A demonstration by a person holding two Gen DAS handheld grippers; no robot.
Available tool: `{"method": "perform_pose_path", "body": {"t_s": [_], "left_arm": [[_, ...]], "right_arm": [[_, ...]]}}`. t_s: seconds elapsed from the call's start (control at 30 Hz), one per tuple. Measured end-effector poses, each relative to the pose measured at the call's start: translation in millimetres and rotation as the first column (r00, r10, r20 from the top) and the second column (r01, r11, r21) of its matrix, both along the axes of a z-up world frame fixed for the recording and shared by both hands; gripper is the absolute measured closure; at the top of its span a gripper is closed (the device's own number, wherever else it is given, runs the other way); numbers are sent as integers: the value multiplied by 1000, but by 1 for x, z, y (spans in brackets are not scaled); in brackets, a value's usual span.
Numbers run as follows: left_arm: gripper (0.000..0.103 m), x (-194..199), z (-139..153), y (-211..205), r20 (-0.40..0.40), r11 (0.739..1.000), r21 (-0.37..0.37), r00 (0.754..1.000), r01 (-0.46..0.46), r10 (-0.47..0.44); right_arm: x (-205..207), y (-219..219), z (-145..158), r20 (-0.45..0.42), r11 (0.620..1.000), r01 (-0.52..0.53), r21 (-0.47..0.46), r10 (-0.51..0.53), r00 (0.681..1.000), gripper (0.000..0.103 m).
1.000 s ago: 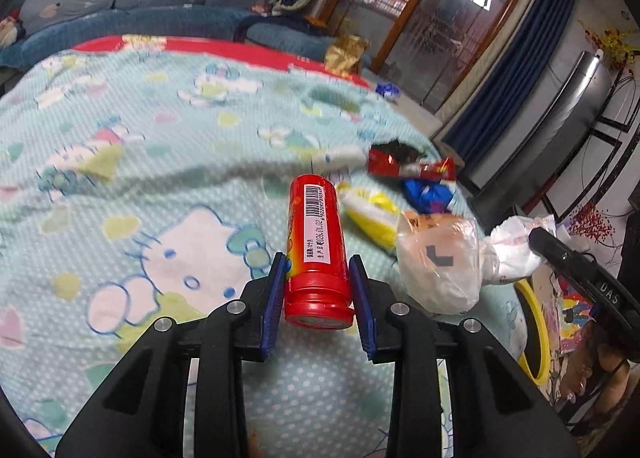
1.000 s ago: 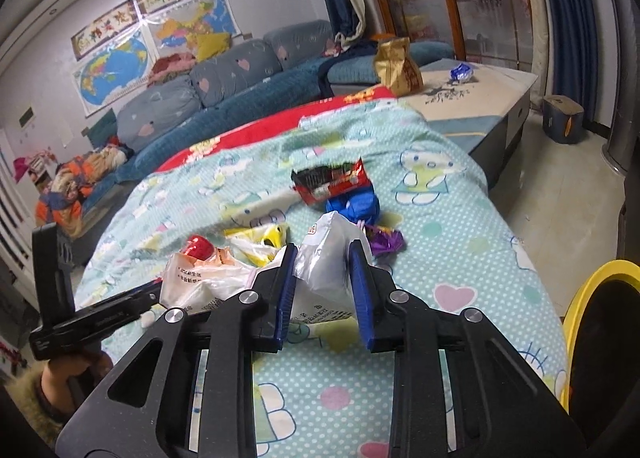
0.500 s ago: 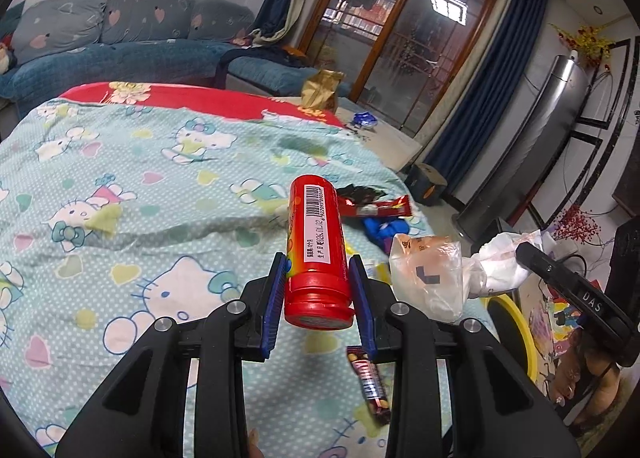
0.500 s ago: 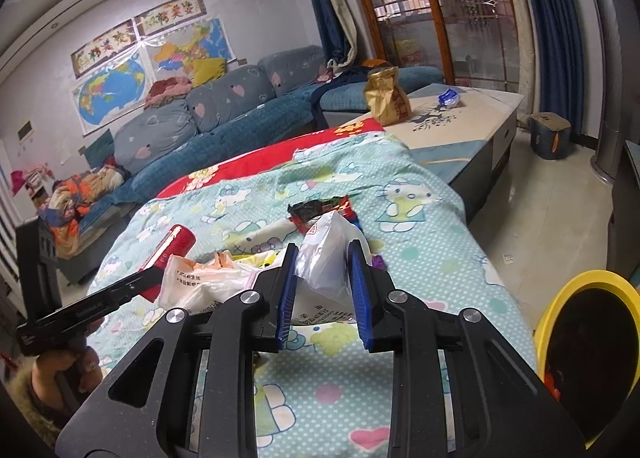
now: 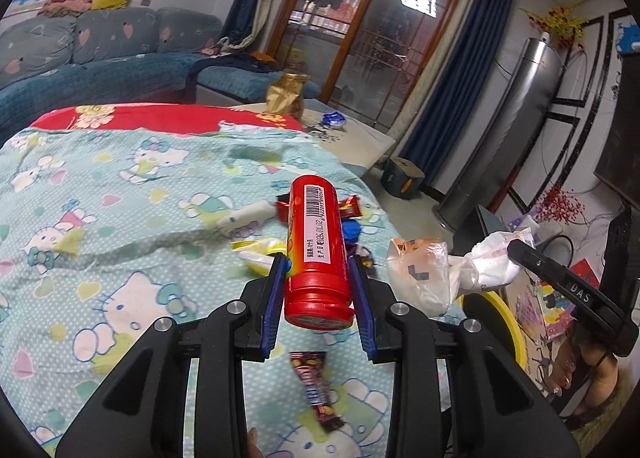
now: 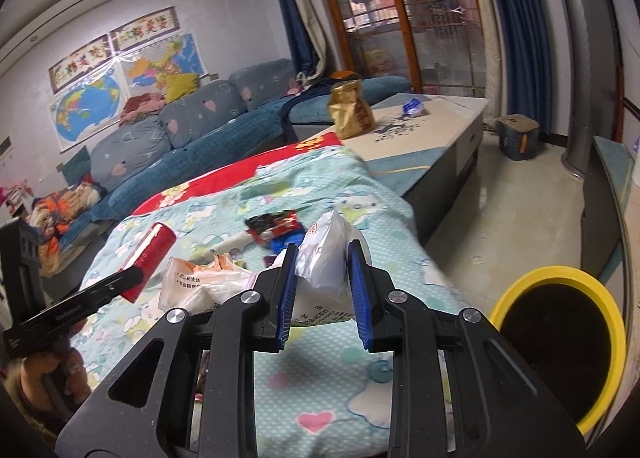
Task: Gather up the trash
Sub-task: 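Lift the red container and white bag and carry them over the yellow bin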
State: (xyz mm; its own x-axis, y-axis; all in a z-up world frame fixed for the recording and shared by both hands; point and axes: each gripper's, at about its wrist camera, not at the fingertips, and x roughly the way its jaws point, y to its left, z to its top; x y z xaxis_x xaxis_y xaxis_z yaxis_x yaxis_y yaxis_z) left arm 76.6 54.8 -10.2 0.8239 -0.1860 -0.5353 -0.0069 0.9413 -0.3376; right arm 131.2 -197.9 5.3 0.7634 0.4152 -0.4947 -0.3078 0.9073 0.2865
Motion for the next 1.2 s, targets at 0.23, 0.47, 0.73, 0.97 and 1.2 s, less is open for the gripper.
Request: {"method": "perform_pose_path", "body": {"t_s": [0.23, 0.47, 0.73, 0.97, 1.2], "left_arm": [[73, 8, 6, -25, 15, 998, 15, 998, 56, -56], [73, 15, 9, -46, 23, 993, 34, 994, 109, -110], [73, 21, 10, -69, 27, 985, 53, 985, 167, -168], [73, 24, 11, -87, 26, 976, 69, 977, 209, -211], [73, 26, 11, -105, 23, 963, 80, 966, 256, -259]], "right_arm": [[-2, -28, -1, -8, 998, 66, -6, -66, 998, 84], [-8, -60, -3, -8, 988, 151, -18, -151, 988, 84], [-11, -96, -7, -13, 970, 239, -31, -240, 971, 84], [-14, -126, -11, -23, 947, 318, -39, -319, 947, 84], [-19, -147, -15, -21, 923, 381, -60, -383, 924, 84]]}}
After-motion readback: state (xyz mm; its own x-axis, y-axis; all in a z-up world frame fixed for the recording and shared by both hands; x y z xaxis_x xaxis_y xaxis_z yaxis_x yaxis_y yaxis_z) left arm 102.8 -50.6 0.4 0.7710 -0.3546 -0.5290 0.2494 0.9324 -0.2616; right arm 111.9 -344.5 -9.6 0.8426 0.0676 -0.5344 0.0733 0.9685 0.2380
